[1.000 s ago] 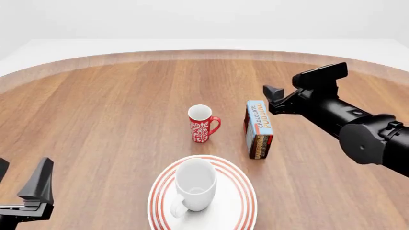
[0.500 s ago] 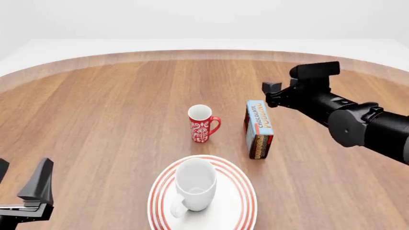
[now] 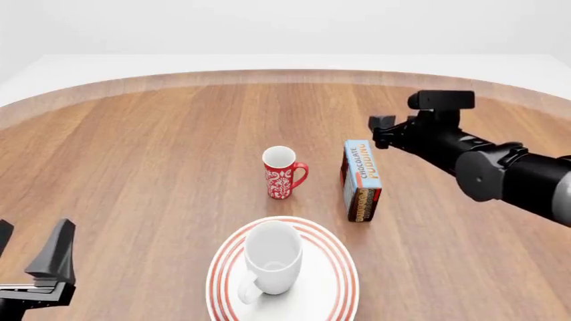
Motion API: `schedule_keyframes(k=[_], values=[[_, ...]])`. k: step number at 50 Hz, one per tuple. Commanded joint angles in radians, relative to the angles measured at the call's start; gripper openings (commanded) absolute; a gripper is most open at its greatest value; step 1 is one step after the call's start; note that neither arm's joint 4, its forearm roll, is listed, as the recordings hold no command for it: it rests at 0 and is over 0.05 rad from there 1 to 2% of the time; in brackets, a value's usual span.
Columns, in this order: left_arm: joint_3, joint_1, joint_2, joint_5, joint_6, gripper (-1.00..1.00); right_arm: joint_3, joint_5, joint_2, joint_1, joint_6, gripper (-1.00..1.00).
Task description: Pick up the white mug and put it on the plate, and put the chocolate pudding to the right of the plate.
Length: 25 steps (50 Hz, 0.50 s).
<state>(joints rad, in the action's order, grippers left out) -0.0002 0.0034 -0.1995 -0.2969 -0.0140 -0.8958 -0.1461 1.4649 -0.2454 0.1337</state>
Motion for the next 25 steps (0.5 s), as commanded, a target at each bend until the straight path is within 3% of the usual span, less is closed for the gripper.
schedule_keyframes(k=[1,25], values=[[0.0,0.0,0.0,0.0,0.0,1.0,0.005,-0.012,0.022,0.011,0.032,1.0],[0.0,-0.001,0.005,0.004,0.0,1.0,-0.002,-0.028,0.086,0.015,0.051,1.0]])
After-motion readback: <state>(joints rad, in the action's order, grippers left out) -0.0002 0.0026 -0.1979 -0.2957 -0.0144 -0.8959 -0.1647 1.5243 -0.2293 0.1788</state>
